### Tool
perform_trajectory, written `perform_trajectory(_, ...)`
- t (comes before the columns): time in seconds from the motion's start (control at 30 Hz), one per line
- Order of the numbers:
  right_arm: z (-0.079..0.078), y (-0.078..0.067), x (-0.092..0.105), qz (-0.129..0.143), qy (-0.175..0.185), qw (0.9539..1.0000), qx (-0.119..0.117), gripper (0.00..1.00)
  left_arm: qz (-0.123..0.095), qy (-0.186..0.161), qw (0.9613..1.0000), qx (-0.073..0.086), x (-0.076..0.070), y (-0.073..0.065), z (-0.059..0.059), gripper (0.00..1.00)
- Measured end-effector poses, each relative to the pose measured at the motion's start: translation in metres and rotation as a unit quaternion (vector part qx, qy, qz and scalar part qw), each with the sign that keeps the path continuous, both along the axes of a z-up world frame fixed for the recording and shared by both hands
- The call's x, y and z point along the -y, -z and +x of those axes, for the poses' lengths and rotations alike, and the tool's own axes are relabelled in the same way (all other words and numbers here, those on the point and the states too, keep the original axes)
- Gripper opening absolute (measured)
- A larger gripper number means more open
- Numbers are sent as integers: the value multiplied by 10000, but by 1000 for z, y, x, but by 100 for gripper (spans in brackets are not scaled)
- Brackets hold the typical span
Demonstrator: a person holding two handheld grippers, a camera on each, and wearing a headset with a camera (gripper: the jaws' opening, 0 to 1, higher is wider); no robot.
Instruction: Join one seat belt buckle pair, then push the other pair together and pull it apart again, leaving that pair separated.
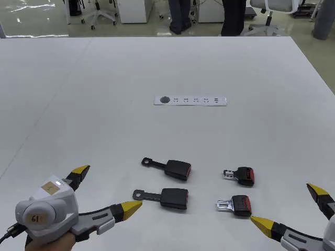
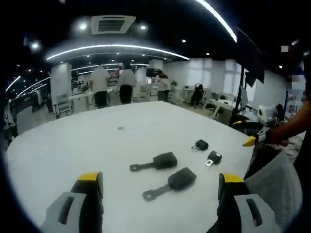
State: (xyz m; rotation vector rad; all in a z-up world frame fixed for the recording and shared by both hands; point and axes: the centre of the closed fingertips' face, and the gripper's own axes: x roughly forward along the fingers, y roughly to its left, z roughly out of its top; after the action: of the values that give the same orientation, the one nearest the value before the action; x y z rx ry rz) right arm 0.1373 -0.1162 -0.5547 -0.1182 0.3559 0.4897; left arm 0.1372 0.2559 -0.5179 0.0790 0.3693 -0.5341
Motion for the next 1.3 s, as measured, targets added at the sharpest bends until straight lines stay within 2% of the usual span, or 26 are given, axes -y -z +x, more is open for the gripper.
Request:
perform_trajectory(0.13,-3,-6,3,-35,-53,10000,3,100,112,223,9997,-37,-4,1,-3,100)
perform_trajectory(0.27,-5,-5,8,-71,-89,9999,3,100,180,270,9994,-82,-8,3,-4,100)
perform_trajectory(0.53,-8,-7,7,-71,-81,9999,15,100,131,215,9997,-57,-10,1,-6,100)
perform_trajectory(0.77,-8,-14,9,-47,-51,9999,106,100,47,101,9999,35,-16,-5,-2,100)
perform_trajectory(0.93,-9,-20,8,-32,-37,9999,140,100,-13,61,9999,92,-14,-10,-2,100)
perform_trajectory(1.3,-10,-20,13,-32,4,9998,195,100,-59,8,9999,135,-14,-17,-1,100)
